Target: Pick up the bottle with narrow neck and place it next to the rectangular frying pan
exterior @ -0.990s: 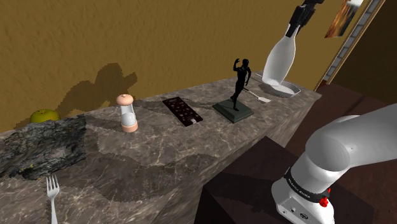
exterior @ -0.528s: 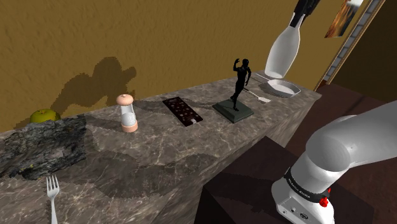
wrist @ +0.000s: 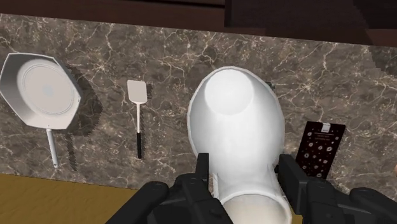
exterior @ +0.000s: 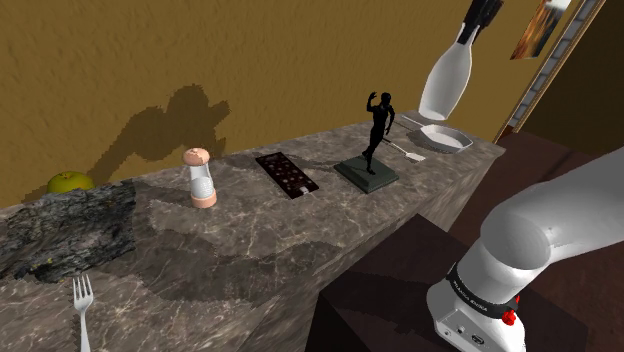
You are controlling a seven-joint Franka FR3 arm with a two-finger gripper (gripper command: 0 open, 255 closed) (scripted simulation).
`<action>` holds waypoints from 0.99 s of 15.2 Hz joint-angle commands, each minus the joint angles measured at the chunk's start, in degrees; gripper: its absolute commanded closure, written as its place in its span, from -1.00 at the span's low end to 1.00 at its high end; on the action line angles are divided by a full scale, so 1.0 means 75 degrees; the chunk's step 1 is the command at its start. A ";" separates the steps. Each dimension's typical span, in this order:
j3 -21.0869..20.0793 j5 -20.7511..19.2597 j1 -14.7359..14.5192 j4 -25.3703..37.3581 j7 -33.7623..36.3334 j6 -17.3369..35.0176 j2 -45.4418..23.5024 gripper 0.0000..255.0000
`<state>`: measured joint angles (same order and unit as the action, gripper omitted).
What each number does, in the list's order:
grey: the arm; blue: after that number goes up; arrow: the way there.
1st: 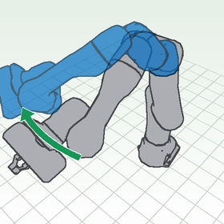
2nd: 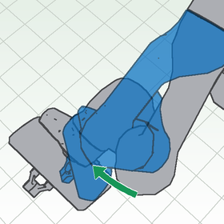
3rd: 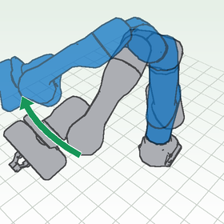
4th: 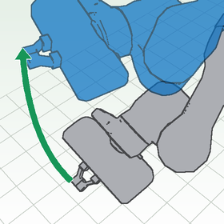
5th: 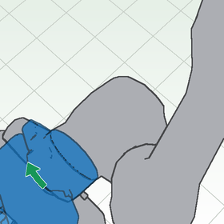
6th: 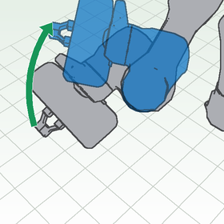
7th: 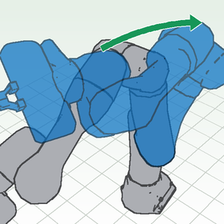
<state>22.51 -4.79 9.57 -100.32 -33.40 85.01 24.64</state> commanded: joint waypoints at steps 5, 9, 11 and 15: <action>0.0943 0.0294 0.0049 0.0324 -0.1016 0.0735 -0.1098 1.00; 0.1566 0.0752 0.0139 0.0730 -0.1773 0.1126 -0.2036 1.00; 0.1857 0.1079 0.0231 0.1005 -0.2181 0.1274 -0.2580 1.00; 0.2327 0.1919 0.0579 0.1720 -0.3026 0.1432 -0.3812 1.00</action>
<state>39.16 7.66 13.19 -89.26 -54.47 95.59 -1.21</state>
